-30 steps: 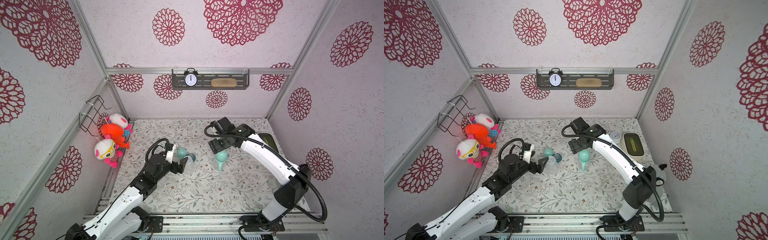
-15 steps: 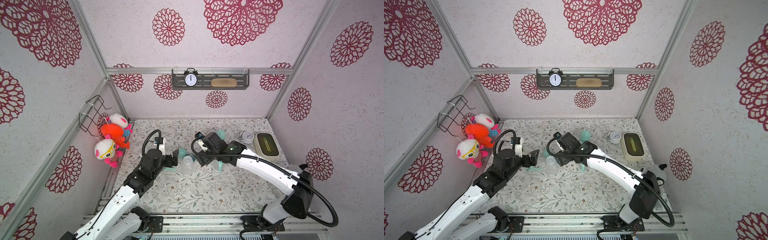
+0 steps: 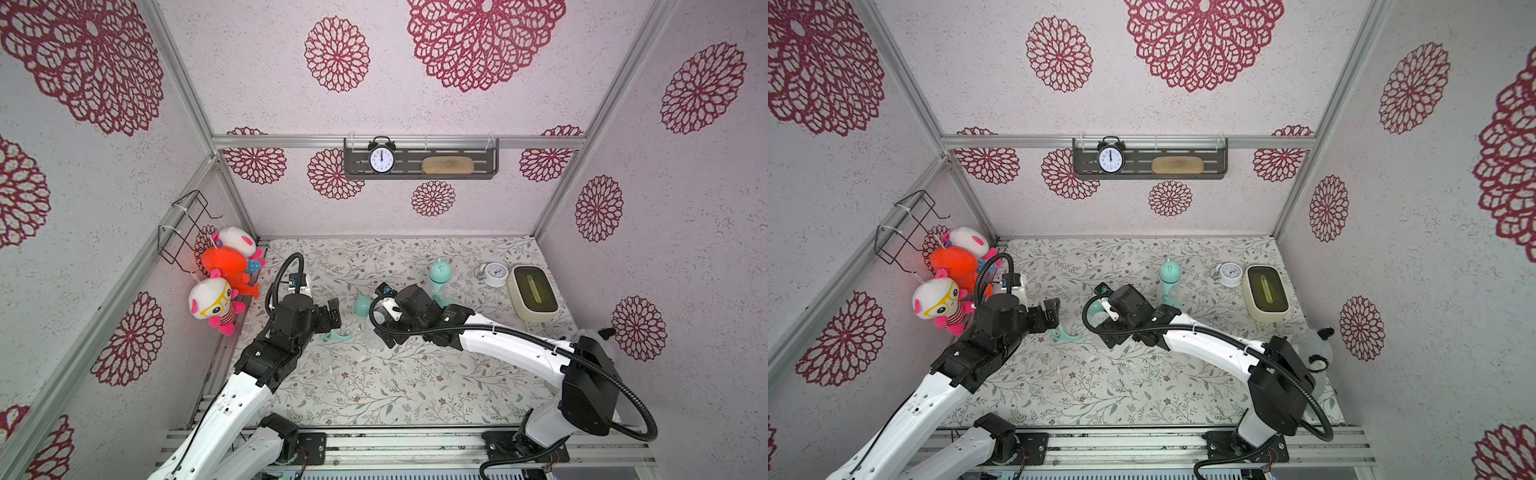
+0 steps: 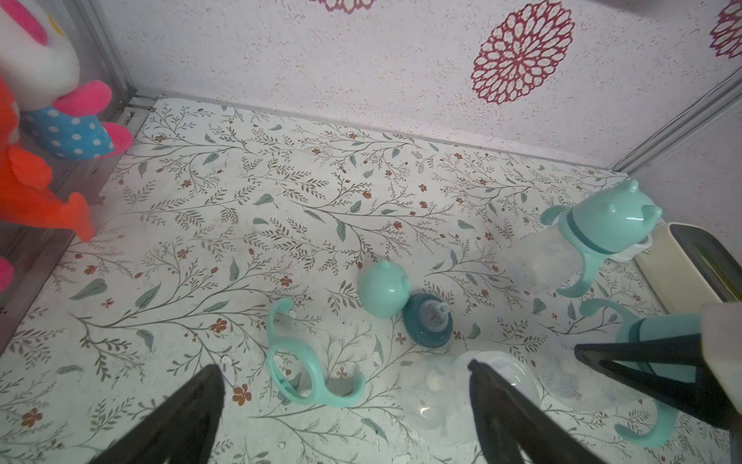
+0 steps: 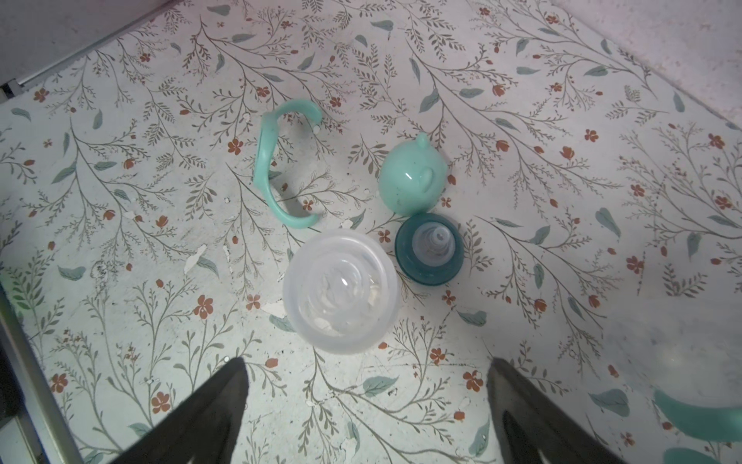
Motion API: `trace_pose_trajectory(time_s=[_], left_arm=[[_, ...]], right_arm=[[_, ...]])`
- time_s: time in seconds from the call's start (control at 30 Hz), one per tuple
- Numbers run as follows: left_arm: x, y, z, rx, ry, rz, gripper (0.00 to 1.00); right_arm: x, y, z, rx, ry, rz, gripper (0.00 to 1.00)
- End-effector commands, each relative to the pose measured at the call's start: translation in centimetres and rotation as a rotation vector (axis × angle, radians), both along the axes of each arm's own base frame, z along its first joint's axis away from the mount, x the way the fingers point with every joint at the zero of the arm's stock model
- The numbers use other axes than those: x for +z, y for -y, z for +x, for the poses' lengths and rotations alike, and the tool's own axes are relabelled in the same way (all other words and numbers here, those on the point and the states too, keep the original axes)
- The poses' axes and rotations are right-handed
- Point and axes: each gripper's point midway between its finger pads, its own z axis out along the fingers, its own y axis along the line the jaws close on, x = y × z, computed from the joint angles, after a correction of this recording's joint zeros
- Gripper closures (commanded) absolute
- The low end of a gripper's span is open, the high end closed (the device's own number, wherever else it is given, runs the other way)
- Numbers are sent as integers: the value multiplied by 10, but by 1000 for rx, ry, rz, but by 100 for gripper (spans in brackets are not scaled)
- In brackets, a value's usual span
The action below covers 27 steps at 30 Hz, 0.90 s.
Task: Assemble the baby bottles
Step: Pick up the baby bottle from the center of the board.
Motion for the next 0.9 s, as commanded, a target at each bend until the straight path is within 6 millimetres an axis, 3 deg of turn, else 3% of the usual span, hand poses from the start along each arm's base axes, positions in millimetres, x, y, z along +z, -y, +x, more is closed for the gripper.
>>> trace_pose_trajectory(time_s=[0.0,0.6,0.87], left_arm=[[-1,-3,0,19,-16,-38,2],[-19,-9,5,19,-64,-8,2],[-21,-7,2,8,-73,-13,2]], right_arm=[[6,-20,3,26,25,75,6],[-38,-46,20,-17,25,65,15],[-51,-49,22,-38,18,83,29]])
